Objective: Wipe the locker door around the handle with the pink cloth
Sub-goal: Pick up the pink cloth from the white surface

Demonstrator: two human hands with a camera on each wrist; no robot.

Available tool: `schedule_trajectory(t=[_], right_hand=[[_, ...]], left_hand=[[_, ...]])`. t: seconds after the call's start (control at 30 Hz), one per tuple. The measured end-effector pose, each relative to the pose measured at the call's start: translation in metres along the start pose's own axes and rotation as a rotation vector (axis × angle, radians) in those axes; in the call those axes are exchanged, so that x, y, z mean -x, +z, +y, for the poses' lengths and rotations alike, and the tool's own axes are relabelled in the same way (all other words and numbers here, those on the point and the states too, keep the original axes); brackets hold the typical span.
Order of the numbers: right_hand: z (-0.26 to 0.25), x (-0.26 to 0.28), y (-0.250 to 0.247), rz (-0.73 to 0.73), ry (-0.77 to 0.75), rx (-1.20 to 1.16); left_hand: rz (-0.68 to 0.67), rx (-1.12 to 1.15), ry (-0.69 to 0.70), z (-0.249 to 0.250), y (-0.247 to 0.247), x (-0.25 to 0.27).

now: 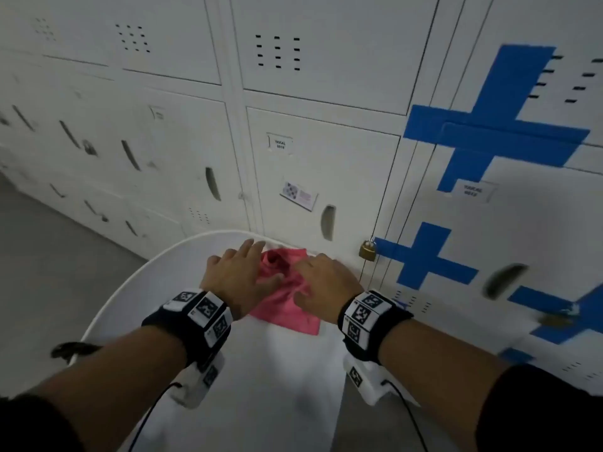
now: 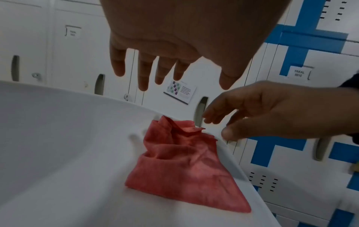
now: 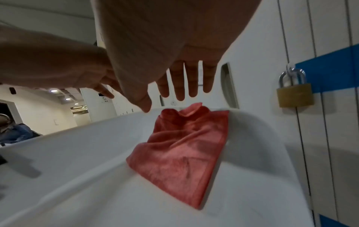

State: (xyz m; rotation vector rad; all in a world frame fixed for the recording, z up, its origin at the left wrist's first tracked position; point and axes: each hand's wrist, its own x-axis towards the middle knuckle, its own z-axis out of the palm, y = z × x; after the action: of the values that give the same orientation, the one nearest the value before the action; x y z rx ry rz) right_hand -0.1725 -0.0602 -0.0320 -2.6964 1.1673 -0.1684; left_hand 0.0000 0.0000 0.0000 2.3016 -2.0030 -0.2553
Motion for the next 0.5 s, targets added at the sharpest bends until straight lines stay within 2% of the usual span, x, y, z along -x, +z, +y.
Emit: schedule_trajectory(t=[0.1,0.2,0.33,0.5], right_hand=[[0.001,-0.012,0.024,-0.040,-0.021,0.029],[0.001,-0.017,0.043,-0.120,0.029,-0.014],[0.002,-0.022,0.071,-0.152,0.092,0.014],[0.004,-0.030,0.087,-0.089,0.105,0.076]], left_hand=[[0.001,0.003,0.000,-0.007,0.008,-0.007],[-0.012,0.007,0.021,-0.010,0.014,-0.010],[-0.009,0.021,0.040,-0.015,0.018,-0.014],[-0.010,0.009,0.055,-0.020,0.017,-0.022]])
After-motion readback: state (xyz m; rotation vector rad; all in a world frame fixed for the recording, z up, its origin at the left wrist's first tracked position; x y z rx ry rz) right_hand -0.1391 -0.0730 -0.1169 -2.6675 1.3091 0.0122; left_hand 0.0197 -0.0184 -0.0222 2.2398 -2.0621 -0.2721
